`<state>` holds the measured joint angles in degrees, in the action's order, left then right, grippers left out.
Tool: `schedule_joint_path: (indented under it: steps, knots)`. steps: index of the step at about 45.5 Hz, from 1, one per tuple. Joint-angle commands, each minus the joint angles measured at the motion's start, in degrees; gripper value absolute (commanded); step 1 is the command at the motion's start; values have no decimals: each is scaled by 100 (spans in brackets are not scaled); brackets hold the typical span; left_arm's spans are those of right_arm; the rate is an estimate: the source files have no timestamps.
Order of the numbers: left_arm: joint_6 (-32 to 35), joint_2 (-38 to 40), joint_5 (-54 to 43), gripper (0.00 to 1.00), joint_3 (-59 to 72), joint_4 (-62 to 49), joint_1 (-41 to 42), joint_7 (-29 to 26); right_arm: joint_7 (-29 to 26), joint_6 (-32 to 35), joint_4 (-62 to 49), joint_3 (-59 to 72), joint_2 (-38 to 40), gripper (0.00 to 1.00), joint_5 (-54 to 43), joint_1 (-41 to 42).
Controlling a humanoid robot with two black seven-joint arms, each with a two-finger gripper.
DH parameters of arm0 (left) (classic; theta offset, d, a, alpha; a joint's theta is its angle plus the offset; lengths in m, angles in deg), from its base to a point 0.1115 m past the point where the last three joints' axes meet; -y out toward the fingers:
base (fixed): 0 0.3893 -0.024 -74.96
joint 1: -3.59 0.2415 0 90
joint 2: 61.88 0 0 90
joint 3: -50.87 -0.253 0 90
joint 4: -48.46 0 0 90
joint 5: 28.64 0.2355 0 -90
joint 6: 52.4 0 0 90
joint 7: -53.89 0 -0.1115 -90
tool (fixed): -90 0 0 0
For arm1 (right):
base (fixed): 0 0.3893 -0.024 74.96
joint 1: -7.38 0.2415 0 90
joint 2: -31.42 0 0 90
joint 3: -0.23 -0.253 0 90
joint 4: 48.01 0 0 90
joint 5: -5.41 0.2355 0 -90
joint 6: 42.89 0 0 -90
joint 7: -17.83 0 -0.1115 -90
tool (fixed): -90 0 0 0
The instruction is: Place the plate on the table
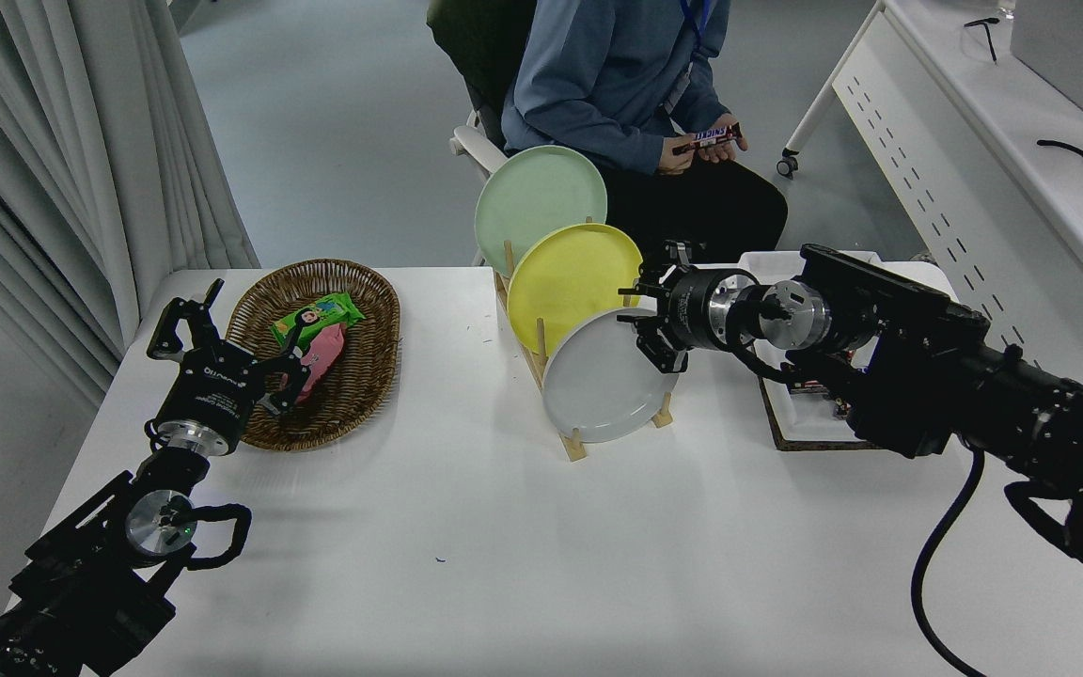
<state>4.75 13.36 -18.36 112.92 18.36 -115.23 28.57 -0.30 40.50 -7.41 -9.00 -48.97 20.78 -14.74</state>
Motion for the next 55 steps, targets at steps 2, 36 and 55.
schedule_joint_path:
  steps: [2, 36, 55]
  knots:
    - [-2, 0, 0, 100, 0, 3, 0, 0, -85, 10, 18, 0, 50, 23, 10, 24]
    - [-2, 0, 0, 100, 0, 3, 0, 0, -111, -33, -43, 0, 32, 22, -8, -2]
    - [-2, 0, 0, 100, 0, 3, 0, 0, -111, -25, -34, 0, 41, 17, -8, 15]
